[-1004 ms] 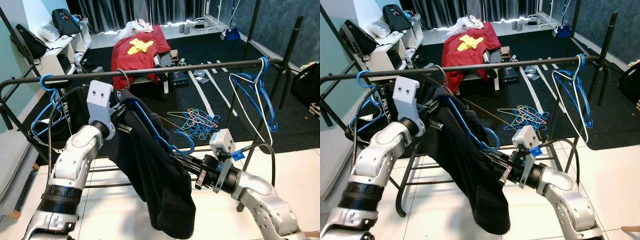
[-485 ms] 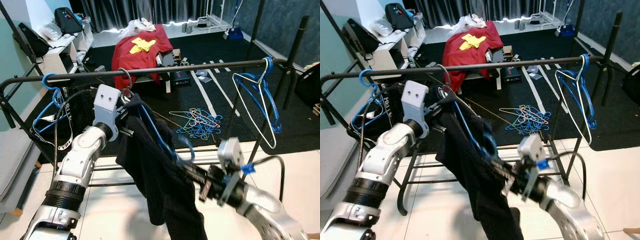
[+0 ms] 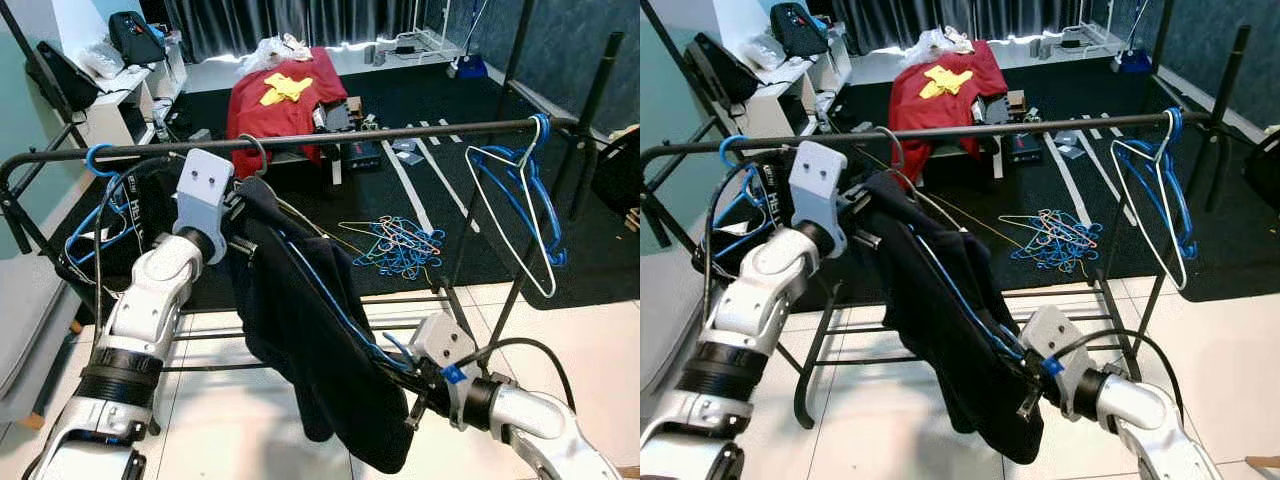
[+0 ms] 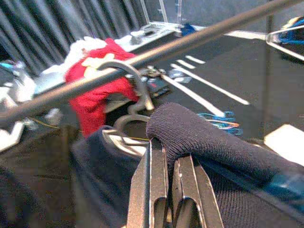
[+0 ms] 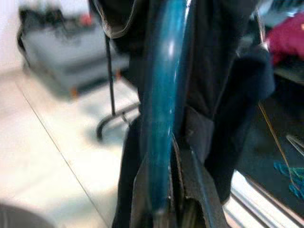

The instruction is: Hang hanger

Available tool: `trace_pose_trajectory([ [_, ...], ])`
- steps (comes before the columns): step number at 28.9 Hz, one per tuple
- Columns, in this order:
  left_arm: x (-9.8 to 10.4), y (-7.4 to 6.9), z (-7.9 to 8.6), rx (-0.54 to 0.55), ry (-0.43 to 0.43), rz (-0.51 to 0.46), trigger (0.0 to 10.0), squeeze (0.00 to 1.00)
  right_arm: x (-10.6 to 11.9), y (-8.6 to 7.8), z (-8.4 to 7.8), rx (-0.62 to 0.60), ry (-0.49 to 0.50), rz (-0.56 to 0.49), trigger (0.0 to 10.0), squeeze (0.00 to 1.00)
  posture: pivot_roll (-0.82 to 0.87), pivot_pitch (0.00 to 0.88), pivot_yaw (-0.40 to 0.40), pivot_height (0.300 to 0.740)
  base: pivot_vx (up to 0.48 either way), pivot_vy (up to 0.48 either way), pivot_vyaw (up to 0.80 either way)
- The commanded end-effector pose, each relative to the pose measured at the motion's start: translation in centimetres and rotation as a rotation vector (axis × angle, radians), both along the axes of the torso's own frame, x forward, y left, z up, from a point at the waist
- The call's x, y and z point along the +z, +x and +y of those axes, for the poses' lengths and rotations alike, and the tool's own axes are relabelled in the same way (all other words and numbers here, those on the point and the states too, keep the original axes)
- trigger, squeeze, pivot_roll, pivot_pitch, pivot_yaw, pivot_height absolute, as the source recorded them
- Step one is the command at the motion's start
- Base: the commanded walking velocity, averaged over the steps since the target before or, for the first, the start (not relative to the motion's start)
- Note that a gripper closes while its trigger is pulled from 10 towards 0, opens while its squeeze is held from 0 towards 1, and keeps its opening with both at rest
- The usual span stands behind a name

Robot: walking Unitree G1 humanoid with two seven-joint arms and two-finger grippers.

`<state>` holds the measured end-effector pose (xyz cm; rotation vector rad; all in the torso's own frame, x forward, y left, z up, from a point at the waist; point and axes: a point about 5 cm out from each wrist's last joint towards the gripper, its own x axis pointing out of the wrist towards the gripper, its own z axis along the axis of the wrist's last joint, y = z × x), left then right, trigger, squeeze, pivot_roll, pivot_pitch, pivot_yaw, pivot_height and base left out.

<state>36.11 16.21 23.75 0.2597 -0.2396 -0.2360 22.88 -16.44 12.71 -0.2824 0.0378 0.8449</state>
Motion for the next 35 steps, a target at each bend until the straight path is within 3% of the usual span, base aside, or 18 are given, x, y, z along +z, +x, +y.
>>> trace_pose_trajectory([
  [1,1.3,0.1,1.7,0.086,0.01,-0.059,0.0,0.0,0.1,-0.2,-0.2,0.001,0.03,-0.033,10.0,0.0,-0.03,0.062,0.109,0.74,0.0,0.0,0.0],
  [2,0.8,0.3,1.9,0.1,0.022,-0.04,0.0,0.0,0.9,-0.3,0.0,-0.004,0.098,-0.087,10.0,0.0,-0.03,0.062,0.11,0.74,0.0,0.0,0.0],
  [5,0.2,0.3,2.0,0.109,0.05,-0.021,0.0,0.0,1.9,-0.3,0.0,-0.027,0.161,-0.154,10.0,0.0,-0.03,0.063,0.109,0.74,0.0,0.0,0.0],
  [7,-0.8,0.5,2.3,0.136,0.088,0.013,0.0,0.0,3.6,-0.3,0.0,-0.076,0.24,-0.278,10.0,0.0,-0.03,0.062,0.111,0.74,0.0,0.0,0.0],
  [12,-1.2,0.5,2.2,0.123,0.103,0.029,0.0,0.0,4.6,-0.1,-0.1,-0.124,0.278,-0.341,10.0,0.0,-0.03,0.062,0.114,0.74,0.0,0.0,0.0],
  [14,-1.5,0.2,1.0,0.014,0.117,0.04,0.0,0.0,5.9,0.6,-0.5,-0.18,0.323,-0.384,10.0,0.0,-0.03,0.063,0.116,0.74,0.0,0.0,0.0],
  [15,-1.5,0.2,1.0,0.014,0.117,0.04,0.0,0.0,5.9,0.6,-0.5,-0.18,0.323,-0.384,10.0,0.0,-0.03,0.063,0.116,0.74,0.0,0.0,0.0],
  [17,-2.0,-2.0,-2.7,-0.337,0.114,0.049,0.0,0.0,7.9,2.1,-1.0,-0.236,0.409,-0.429,10.0,0.0,-0.03,0.063,0.116,0.74,0.0,0.0,0.0],
  [18,-2.2,-3.0,-3.9,-0.458,0.108,0.053,0.0,0.0,8.5,2.5,-1.1,-0.25,0.437,-0.437,10.0,0.0,-0.03,0.063,0.116,0.74,0.0,0.0,0.0],
  [22,-2.2,-3.0,-3.9,-0.458,0.108,0.053,0.0,0.0,8.5,2.5,-1.1,-0.25,0.437,-0.437,10.0,0.0,-0.03,0.063,0.116,0.74,0.0,0.0,0.0],
  [23,-2.6,-4.5,-5.4,-0.614,0.103,0.064,0.0,0.0,9.4,3.1,-1.3,-0.26,0.476,-0.446,10.0,0.0,-0.03,0.063,0.112,0.74,0.0,0.0,0.0],
  [26,-2.6,-4.5,-5.4,-0.614,0.103,0.064,0.0,0.0,9.4,3.1,-1.3,-0.26,0.476,-0.446,10.0,0.0,-0.03,0.063,0.112,0.74,0.0,0.0,0.0],
  [27,-3.0,-6.4,-6.9,-0.76,0.093,0.092,0.0,0.0,10.5,3.8,-1.5,-0.259,0.511,-0.459,10.0,0.0,-0.03,0.063,0.107,0.74,0.0,0.0,0.0],
  [29,-3.0,-6.4,-6.9,-0.76,0.093,0.092,0.0,0.0,10.5,3.8,-1.5,-0.259,0.511,-0.459,10.0,0.0,-0.03,0.063,0.107,0.74,0.0,0.0,0.0],
  [31,-3.9,-9.3,-8.6,-0.956,0.068,0.187,0.0,0.0,13.1,5.1,-2.4,-0.28,0.53,-0.482,10.0,0.0,-0.03,0.062,0.103,0.74,0.0,0.0,0.0],
  [32,-3.9,-9.3,-8.6,-0.956,0.068,0.187,0.0,0.0,13.1,5.1,-2.4,-0.28,0.53,-0.482,10.0,0.0,-0.03,0.062,0.103,0.74,0.0,0.0,0.0],
  [33,-4.6,-9.8,-8.7,-0.963,0.052,0.229,0.0,0.0,12.9,6.0,-2.8,-0.316,0.445,-0.389,10.0,0.0,-0.03,0.06,0.105,0.74,0.0,0.0,0.0],
  [35,-4.6,-9.8,-8.7,-0.963,0.052,0.229,0.0,0.0,12.9,6.0,-2.8,-0.316,0.445,-0.389,10.0,0.0,-0.03,0.06,0.105,0.74,0.0,0.0,0.0],
])
